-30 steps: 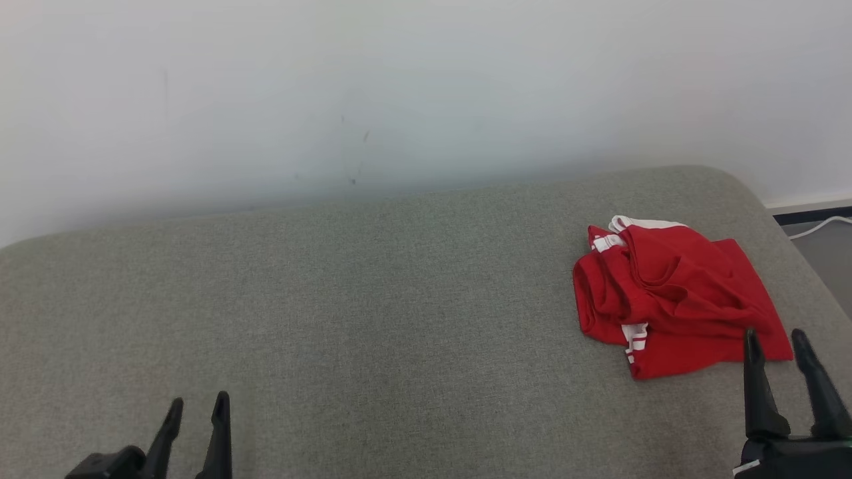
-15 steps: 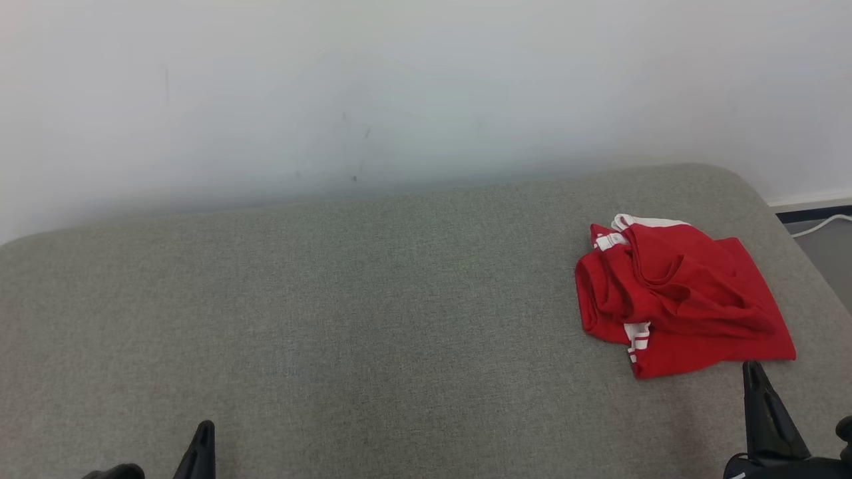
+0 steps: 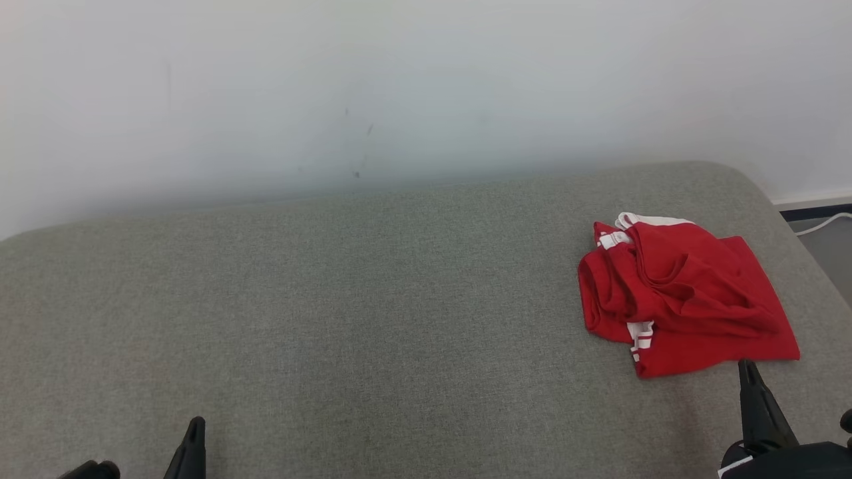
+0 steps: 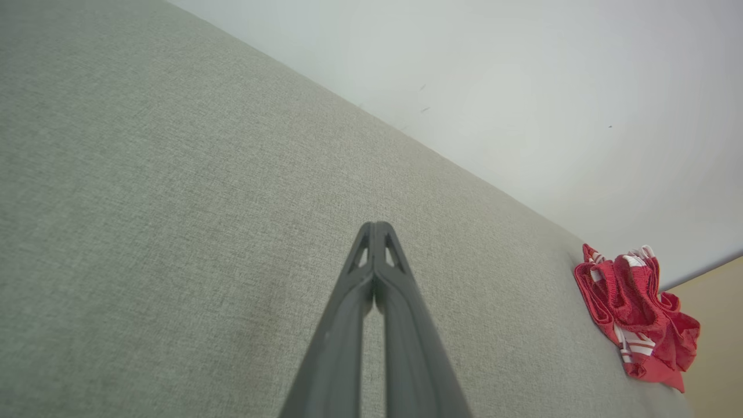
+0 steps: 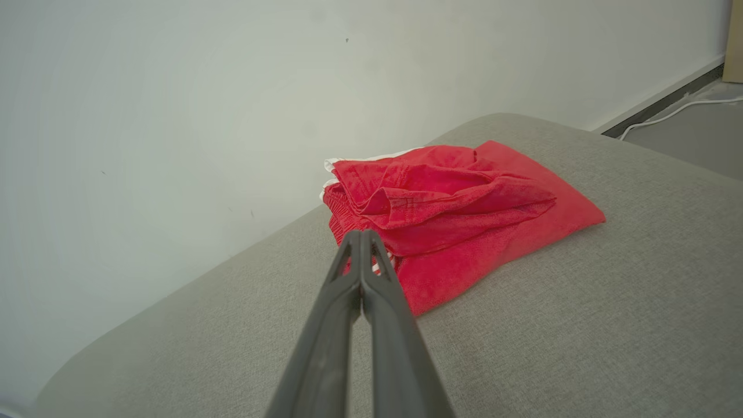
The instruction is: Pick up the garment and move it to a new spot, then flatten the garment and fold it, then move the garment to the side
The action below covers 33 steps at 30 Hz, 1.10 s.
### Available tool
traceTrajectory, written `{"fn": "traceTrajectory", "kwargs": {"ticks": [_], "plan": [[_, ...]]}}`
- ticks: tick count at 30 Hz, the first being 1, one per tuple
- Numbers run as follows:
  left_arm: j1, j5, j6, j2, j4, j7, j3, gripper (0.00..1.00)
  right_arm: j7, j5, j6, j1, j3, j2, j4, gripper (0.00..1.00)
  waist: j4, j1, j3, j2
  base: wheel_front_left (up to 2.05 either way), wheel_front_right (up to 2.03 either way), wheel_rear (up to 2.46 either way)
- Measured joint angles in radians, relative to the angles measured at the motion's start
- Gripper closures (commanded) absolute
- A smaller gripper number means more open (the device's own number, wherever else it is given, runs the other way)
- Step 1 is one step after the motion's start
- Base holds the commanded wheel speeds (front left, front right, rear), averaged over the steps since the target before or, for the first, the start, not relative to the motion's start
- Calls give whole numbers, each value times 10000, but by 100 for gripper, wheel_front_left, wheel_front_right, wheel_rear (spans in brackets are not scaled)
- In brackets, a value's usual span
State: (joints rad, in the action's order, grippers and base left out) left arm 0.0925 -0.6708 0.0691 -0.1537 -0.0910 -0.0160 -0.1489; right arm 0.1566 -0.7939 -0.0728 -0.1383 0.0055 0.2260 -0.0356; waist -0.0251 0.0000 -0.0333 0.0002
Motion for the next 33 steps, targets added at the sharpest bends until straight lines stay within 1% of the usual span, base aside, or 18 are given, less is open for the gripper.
{"fn": "traceTrajectory", "kwargs": {"ticks": [6,17,33], "plan": [[-100,-752,-94,102,-180,157,182,100,-257,-667,130,182,-113,-144,-211,100,21,0,29,0,0,0,0],[-392,-2209,-437,270,-470,336,543,100,-648,-1875,397,520,-332,-426,-571,100,59,0,83,0,0,0,0],[-727,-4188,-800,506,-905,610,1072,100,-1243,-3605,821,981,-627,-817,-1152,100,113,0,160,0,0,0,0]]}}
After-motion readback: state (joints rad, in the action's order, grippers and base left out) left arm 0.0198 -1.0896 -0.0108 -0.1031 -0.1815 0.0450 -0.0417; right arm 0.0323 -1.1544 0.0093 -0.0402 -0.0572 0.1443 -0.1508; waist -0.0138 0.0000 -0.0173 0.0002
